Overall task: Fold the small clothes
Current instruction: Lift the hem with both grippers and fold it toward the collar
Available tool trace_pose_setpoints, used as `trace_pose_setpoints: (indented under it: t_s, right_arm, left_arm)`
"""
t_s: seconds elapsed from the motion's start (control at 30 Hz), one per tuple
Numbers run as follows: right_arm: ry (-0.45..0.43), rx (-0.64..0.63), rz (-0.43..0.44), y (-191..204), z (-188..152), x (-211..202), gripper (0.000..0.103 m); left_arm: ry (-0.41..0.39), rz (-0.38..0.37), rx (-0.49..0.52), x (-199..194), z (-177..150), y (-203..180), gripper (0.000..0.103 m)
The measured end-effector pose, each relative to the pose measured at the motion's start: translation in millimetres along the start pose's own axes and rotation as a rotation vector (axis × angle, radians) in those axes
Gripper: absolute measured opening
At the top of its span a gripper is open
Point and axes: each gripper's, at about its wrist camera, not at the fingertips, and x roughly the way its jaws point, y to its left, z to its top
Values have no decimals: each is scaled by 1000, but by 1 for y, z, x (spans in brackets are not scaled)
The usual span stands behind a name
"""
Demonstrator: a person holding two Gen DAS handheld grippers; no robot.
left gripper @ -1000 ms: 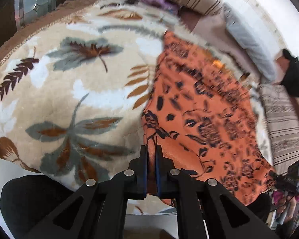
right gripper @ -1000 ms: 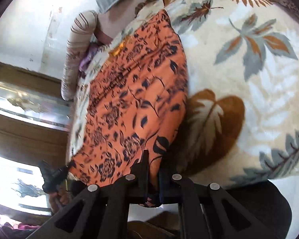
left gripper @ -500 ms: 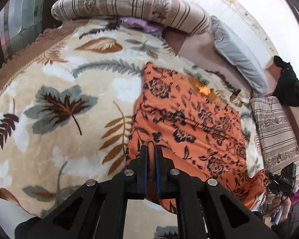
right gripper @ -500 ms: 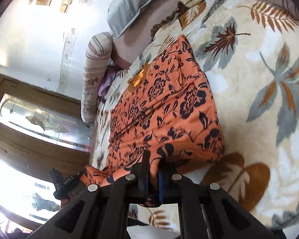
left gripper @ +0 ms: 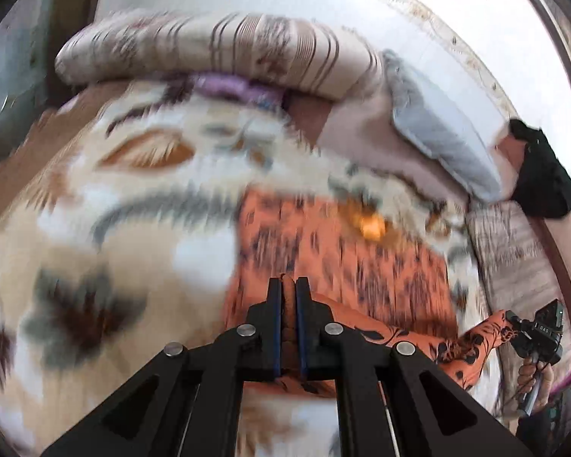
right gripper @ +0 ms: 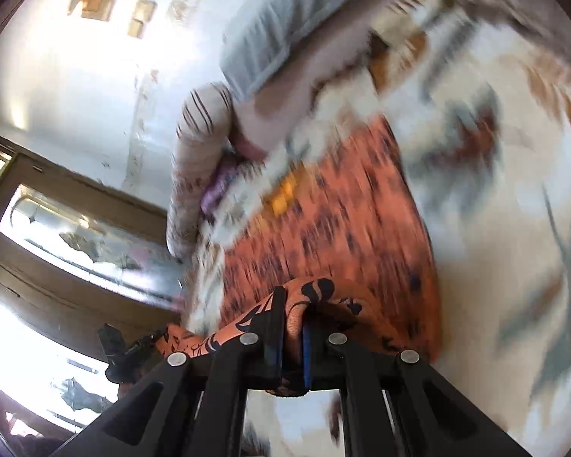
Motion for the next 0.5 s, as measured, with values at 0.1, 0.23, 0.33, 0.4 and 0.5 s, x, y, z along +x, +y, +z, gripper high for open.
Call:
trace_pose_setpoints:
  t_s: [0.1,0.23,0.33,0.4,0.5]
  right_arm:
    - [-56,68,-13,-19,61,42,7]
    - [10,154,-175,-65,93,108,14]
    - [-42,192,-221,-83,80,115,36]
    - [-87,168,-197,-78,70,99,79]
    - [-193,108,-241,-61,64,57,81]
  left_arm:
    - [-26,60,6,51,45,-3,8]
    - [31,154,-11,147,76,6,45]
    - [91,237,-37,190,81,23,55]
    - [81,215,-82,182,81,37,56]
    - [6,214,-111,144,72,47,65]
